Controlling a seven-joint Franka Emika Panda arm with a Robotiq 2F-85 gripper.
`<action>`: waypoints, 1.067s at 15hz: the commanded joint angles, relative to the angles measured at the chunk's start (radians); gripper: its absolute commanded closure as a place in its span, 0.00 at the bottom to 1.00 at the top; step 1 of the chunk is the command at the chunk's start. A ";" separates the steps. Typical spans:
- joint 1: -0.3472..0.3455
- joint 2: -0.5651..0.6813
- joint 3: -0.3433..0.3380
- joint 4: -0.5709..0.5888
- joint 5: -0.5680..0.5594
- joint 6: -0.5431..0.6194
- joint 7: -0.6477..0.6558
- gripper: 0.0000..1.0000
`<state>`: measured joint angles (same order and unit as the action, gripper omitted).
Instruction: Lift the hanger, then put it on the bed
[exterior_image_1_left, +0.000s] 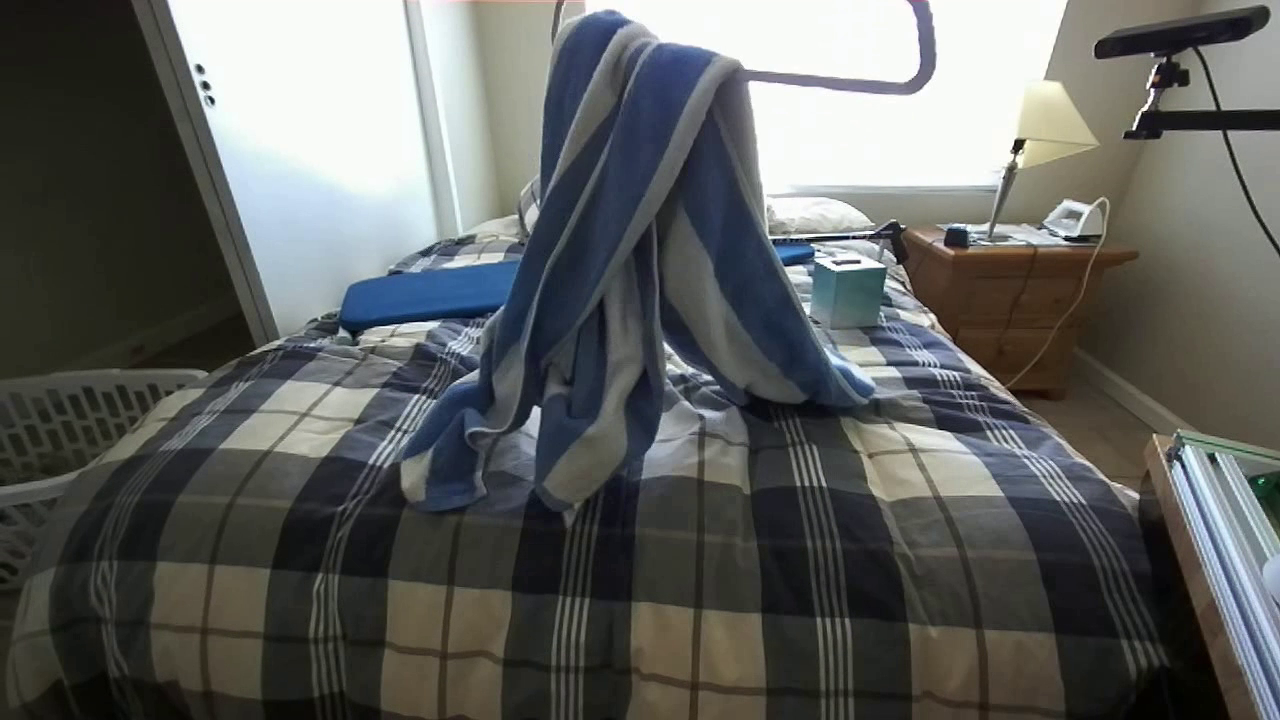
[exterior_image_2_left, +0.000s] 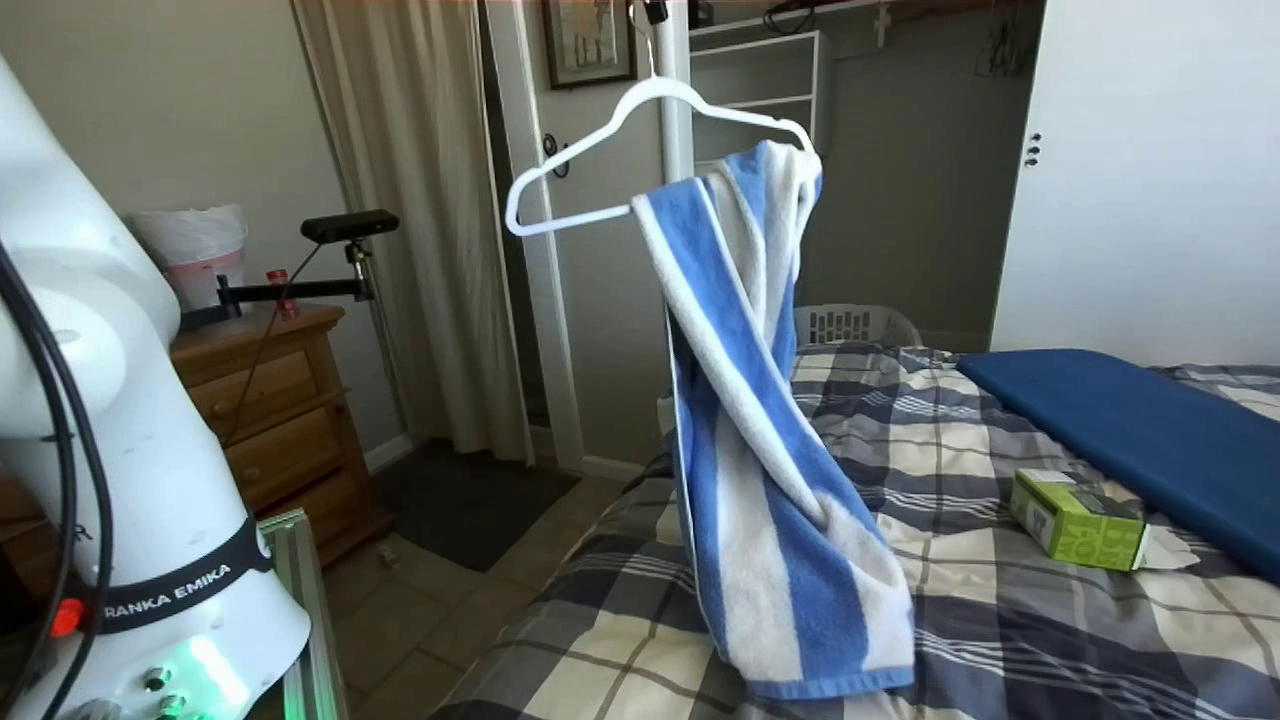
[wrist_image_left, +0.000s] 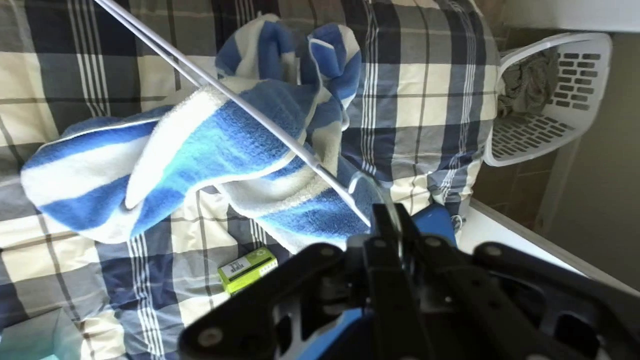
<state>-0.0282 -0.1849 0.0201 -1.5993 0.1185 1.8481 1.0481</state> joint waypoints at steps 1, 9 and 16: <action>0.014 -0.025 0.063 0.096 -0.061 -0.034 0.119 0.99; -0.012 -0.164 0.029 -0.030 -0.033 -0.021 0.032 0.97; -0.019 -0.108 0.023 0.047 -0.045 -0.024 0.018 0.99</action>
<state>-0.0289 -0.3462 0.0401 -1.6482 0.0835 1.8312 1.0835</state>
